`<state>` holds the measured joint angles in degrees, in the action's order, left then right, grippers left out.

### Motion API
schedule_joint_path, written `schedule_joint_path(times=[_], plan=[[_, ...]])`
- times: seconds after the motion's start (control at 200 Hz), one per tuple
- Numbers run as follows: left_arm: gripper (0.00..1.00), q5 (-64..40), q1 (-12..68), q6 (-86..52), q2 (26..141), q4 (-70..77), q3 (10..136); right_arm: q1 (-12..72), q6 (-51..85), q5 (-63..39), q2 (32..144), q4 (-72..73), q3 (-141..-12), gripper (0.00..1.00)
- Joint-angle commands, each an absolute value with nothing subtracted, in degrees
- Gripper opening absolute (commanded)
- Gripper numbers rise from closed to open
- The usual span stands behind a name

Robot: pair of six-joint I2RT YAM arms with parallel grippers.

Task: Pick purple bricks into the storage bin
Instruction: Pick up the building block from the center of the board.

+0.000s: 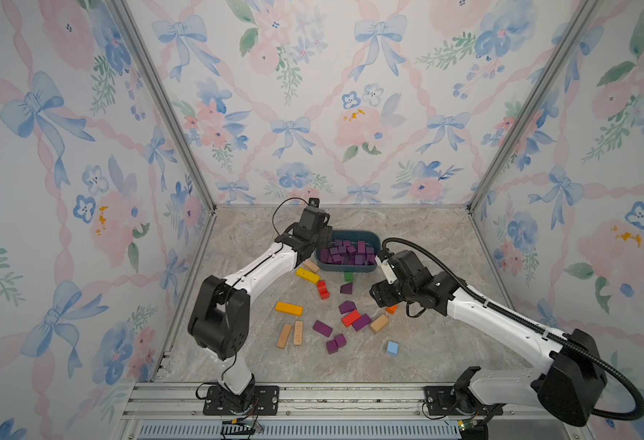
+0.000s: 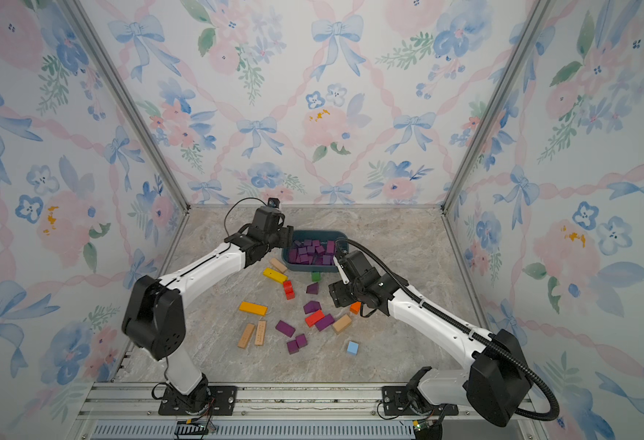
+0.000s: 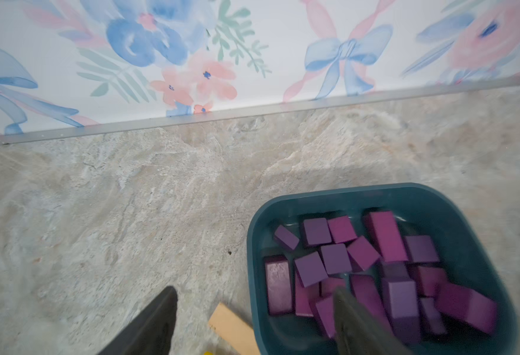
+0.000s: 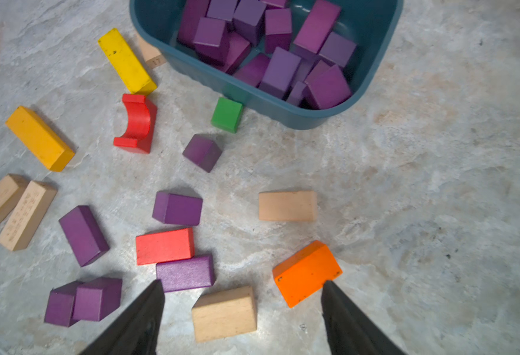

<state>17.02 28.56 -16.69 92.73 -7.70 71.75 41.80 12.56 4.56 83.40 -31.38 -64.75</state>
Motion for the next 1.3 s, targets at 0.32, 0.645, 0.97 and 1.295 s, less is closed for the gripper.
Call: schedule_joint_path(times=[0.32,0.645,0.97,1.295], plan=[[0.84,12.0,29.8,-22.0,62.2,11.1,35.5,54.5,18.6,1.3,91.0,-32.4,-65.1,0.76],[0.92,11.1,29.6,-24.7,56.6,8.9,30.3,60.9,22.1,-1.7,98.0,-33.9,-69.3,0.65],[0.94,10.0,29.6,-25.4,57.7,8.5,30.3,62.1,22.3,-3.1,103.0,-35.6,-72.6,0.61],[0.95,11.4,29.6,-26.3,56.1,8.3,30.2,63.0,20.9,-3.4,105.9,-36.5,-74.0,0.59]])
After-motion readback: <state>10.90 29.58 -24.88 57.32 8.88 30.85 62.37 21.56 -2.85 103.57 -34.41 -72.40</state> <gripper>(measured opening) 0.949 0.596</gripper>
